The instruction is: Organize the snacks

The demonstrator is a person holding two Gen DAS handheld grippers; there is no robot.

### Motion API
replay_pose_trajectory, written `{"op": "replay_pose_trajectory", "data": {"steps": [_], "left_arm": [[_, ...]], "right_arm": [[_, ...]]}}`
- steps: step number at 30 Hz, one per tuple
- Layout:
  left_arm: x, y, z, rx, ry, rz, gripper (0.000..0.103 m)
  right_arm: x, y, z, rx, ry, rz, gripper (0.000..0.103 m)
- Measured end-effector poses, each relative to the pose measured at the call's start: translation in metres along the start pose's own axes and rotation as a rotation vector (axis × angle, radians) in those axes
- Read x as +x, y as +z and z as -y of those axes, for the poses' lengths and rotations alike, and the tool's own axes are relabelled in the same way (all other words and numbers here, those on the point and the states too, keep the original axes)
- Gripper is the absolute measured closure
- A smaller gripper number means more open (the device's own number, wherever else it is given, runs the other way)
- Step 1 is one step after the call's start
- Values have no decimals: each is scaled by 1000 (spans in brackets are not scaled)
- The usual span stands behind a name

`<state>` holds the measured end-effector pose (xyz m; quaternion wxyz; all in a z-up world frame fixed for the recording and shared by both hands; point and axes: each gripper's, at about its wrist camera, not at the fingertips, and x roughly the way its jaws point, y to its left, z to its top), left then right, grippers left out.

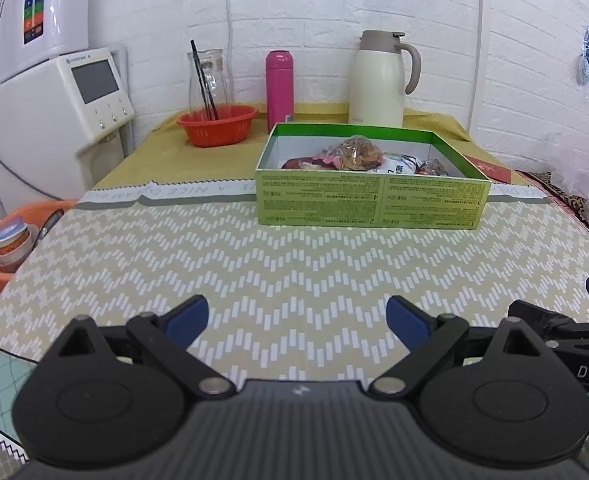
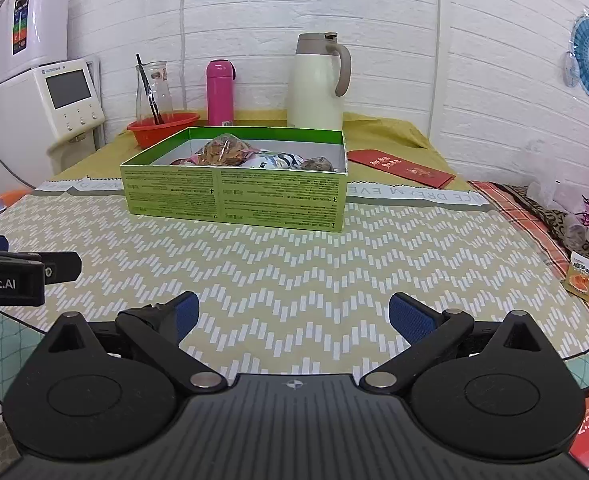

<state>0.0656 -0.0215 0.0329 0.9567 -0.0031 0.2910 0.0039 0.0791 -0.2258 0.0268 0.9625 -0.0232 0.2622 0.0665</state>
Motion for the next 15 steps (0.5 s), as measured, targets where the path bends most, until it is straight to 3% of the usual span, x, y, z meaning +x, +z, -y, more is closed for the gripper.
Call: {"op": "replay_pose_trajectory", "data": {"steps": [15], "left_arm": [[-7, 0, 3, 18, -8, 41, 10]], "right_arm": [[-2, 1, 0, 1, -4, 9, 0]]}}
